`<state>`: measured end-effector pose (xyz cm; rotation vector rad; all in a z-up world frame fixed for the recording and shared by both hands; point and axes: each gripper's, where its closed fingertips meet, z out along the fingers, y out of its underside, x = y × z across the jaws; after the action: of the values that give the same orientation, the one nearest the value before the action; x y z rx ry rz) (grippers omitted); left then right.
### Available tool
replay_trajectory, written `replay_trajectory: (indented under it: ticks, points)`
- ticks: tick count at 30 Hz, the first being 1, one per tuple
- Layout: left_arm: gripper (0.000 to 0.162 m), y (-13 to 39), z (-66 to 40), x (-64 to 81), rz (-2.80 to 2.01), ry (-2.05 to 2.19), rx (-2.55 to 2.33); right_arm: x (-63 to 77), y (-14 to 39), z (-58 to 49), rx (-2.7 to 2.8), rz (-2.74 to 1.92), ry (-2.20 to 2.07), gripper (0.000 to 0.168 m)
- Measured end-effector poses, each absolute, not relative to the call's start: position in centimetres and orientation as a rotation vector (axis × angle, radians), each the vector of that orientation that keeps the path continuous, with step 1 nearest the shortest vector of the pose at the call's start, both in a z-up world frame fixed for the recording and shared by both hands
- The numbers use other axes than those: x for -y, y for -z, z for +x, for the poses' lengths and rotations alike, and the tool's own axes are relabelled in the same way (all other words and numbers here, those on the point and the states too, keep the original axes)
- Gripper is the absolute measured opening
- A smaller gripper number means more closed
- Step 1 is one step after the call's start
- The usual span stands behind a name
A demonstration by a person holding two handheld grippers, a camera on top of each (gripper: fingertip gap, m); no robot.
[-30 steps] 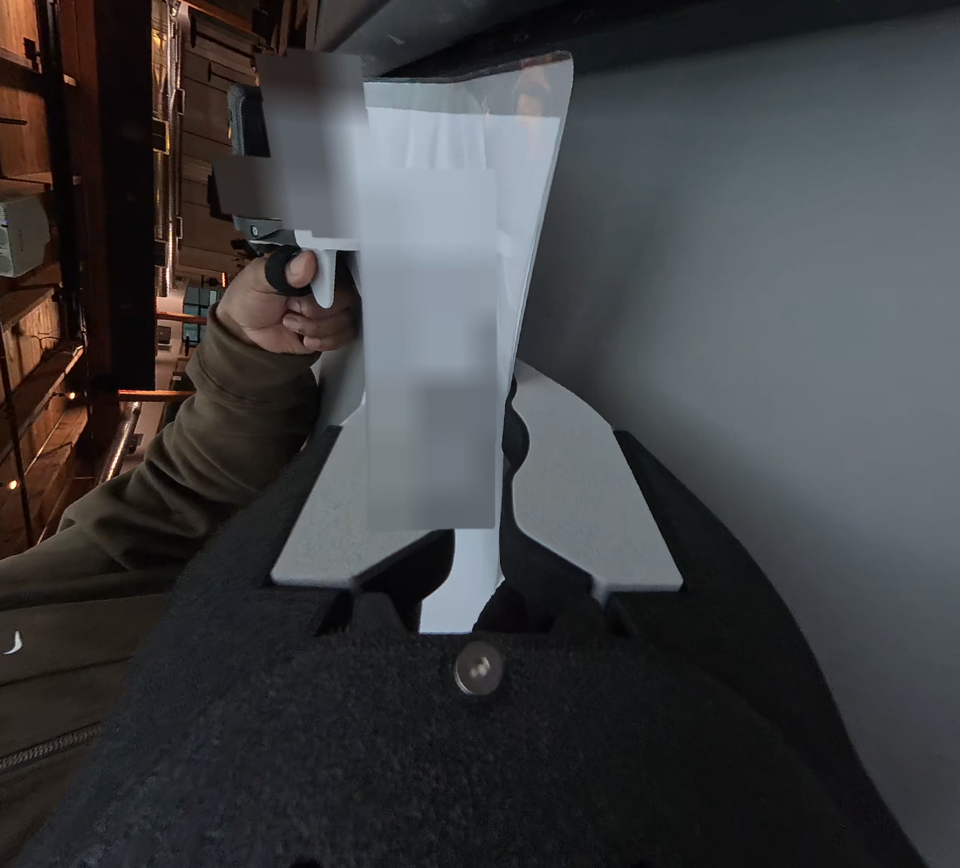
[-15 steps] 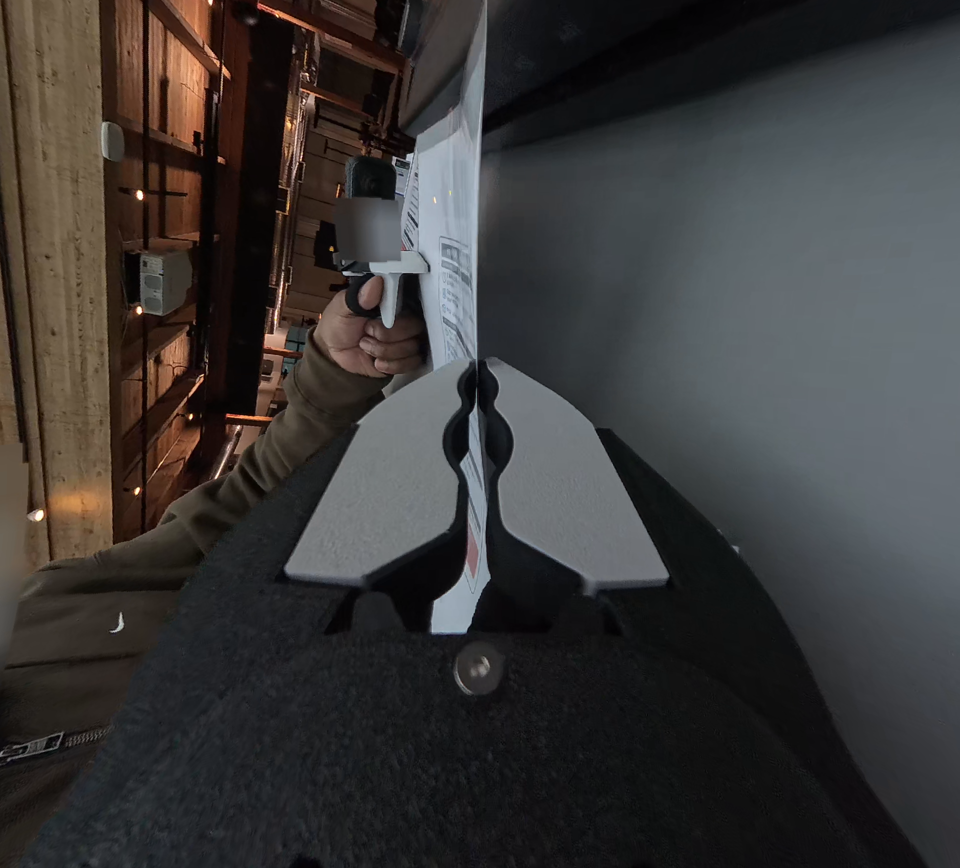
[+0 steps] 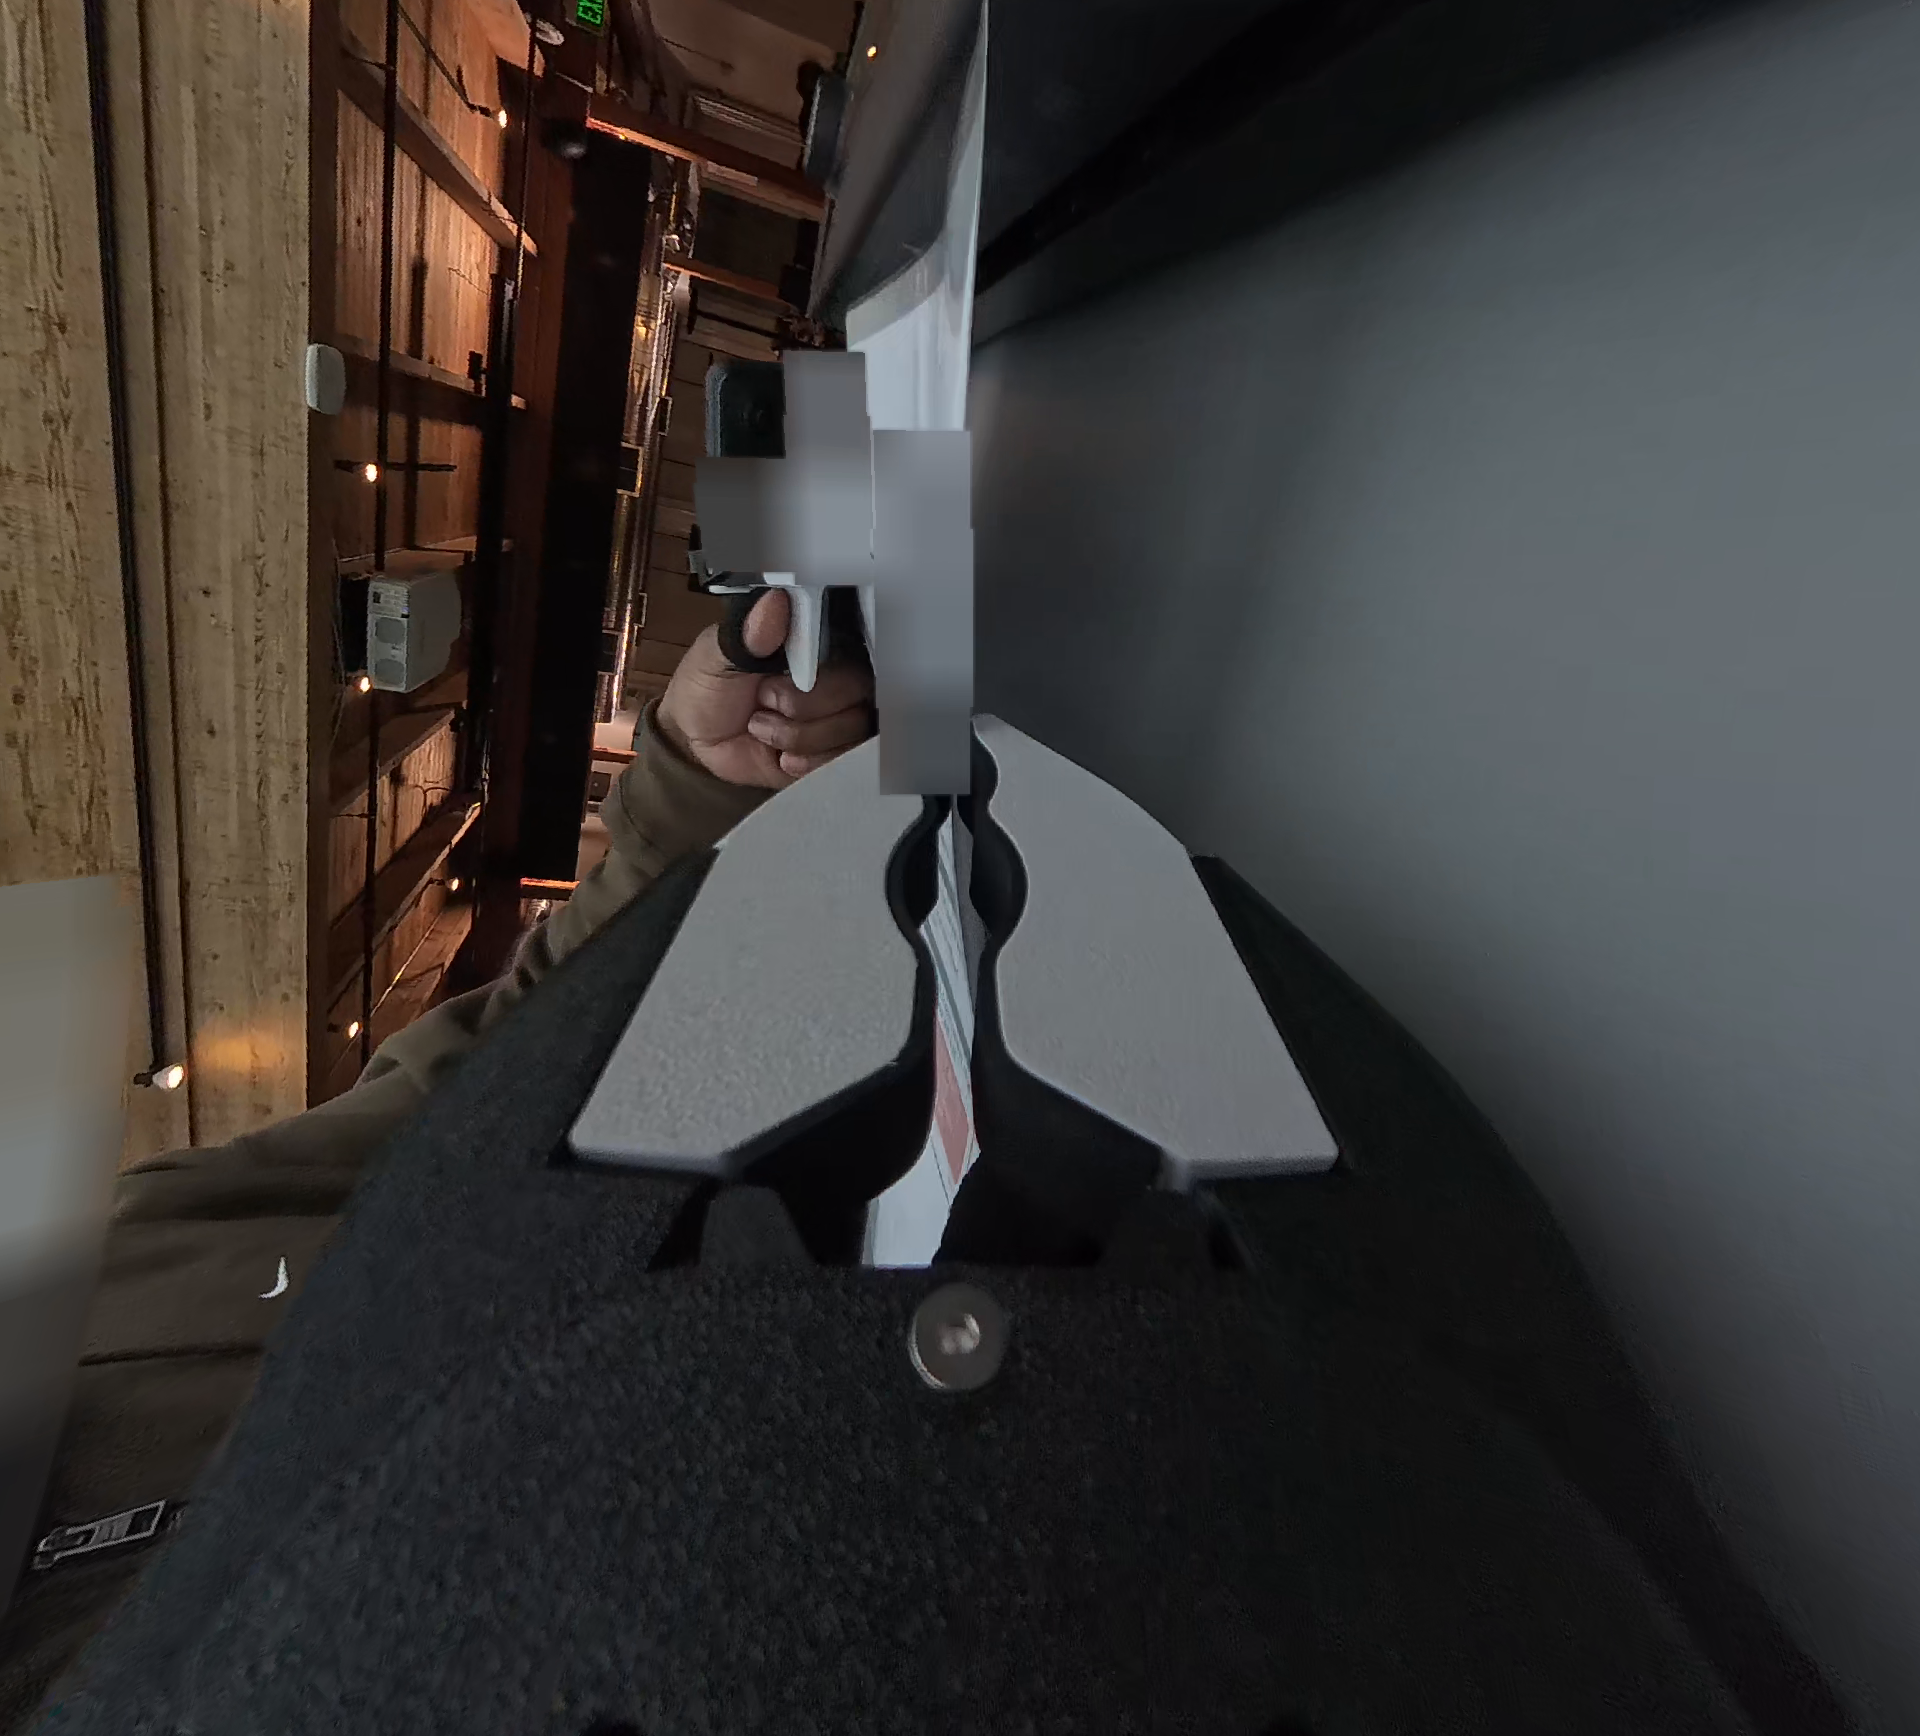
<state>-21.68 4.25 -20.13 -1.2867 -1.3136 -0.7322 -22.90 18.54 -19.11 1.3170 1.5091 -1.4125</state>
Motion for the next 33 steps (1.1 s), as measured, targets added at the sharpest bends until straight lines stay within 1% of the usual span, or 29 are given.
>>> replay_trajectory:
  ticks: [8, 33]
  points:
    - [0.000, 20.9, -21.6, -4.3, -1.316, 0.785, 1.386, -18.8, 20.5, -23.2, -1.483, 1.391, 1.306, 0.000]
    - [0.000, 21.5, -22.0, -4.1, -1.324, 0.798, 1.476, -18.6, 21.1, -23.4, -1.470, 1.460, 1.238, 0.000]
